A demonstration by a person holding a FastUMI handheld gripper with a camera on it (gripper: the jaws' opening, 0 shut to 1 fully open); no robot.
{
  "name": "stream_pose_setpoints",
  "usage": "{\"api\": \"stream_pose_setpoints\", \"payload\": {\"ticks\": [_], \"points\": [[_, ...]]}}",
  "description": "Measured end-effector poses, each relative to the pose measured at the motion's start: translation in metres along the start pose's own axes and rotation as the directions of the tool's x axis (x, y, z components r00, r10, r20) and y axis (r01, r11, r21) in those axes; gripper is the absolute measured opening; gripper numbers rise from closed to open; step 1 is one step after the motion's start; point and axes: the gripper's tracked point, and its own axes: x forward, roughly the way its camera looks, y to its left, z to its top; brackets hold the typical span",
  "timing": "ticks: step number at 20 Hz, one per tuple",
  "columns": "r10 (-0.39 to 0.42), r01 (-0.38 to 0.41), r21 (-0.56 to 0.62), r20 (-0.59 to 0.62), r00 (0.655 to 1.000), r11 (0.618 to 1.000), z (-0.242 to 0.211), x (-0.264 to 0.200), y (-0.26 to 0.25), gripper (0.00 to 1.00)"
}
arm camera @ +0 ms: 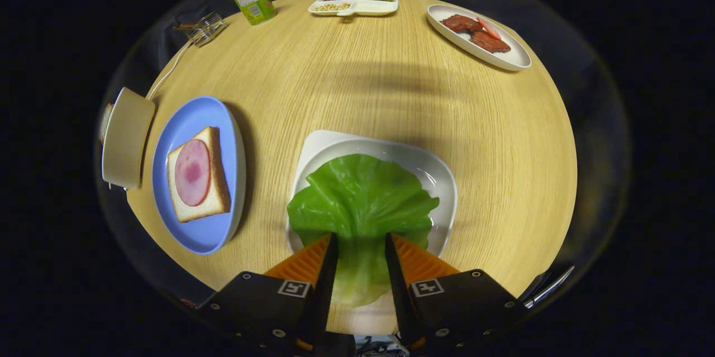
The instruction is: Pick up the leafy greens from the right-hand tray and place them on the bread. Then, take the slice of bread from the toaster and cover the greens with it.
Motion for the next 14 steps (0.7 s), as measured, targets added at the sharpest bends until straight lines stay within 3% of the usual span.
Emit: {"api": "stream_pose_setpoints", "payload": {"ticks": [4,5,9,14], "points": [[-0.007,0.008,0.047,-0.037,0.999,0.999,0.000,0.000,-0.001,0.39],[-0.007,0.009,0.061,-0.039,0.999,0.998,0.000,0.001,-0.003,0.26],[-0.001,0.005,0.112,-0.041,0.999,0.994,0.001,0.001,-0.009,0.05],[0.030,-0.033,0.178,0.019,0.999,0.983,0.011,-0.022,0.000,0.03]]}}
